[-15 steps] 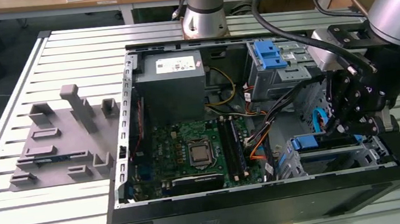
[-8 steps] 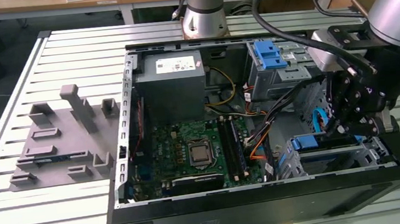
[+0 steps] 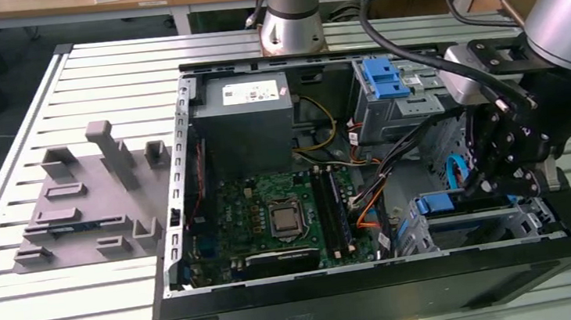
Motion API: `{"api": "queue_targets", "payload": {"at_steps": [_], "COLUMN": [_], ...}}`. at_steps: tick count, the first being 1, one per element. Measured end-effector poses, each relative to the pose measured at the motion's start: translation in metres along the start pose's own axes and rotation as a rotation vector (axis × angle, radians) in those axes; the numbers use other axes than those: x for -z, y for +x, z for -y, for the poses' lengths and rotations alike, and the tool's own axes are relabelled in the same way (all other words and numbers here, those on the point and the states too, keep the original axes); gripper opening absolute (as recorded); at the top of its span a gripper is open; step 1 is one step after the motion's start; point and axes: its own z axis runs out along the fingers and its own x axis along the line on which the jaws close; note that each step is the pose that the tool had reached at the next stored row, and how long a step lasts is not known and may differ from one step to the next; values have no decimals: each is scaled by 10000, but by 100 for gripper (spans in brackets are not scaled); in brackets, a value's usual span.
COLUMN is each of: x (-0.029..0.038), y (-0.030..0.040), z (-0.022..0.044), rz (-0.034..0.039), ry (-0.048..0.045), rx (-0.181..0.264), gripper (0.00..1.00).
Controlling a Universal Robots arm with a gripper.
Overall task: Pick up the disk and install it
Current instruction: 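Insert the second disk wire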
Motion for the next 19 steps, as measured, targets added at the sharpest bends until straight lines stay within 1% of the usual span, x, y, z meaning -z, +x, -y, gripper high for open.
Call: {"api": "queue_targets", "payload": {"at_steps": [10, 11, 14, 15, 19], "x": [-9, -9, -9, -10, 0], "y": [0, 0, 0, 0, 1], "z": [0, 0, 0, 0, 0], "rz": [0, 0, -1, 2, 13], "ry": [0, 0, 0, 0, -1], "rx": [0, 0, 0, 0, 0], "gripper": [17, 23, 24, 31, 32]}}
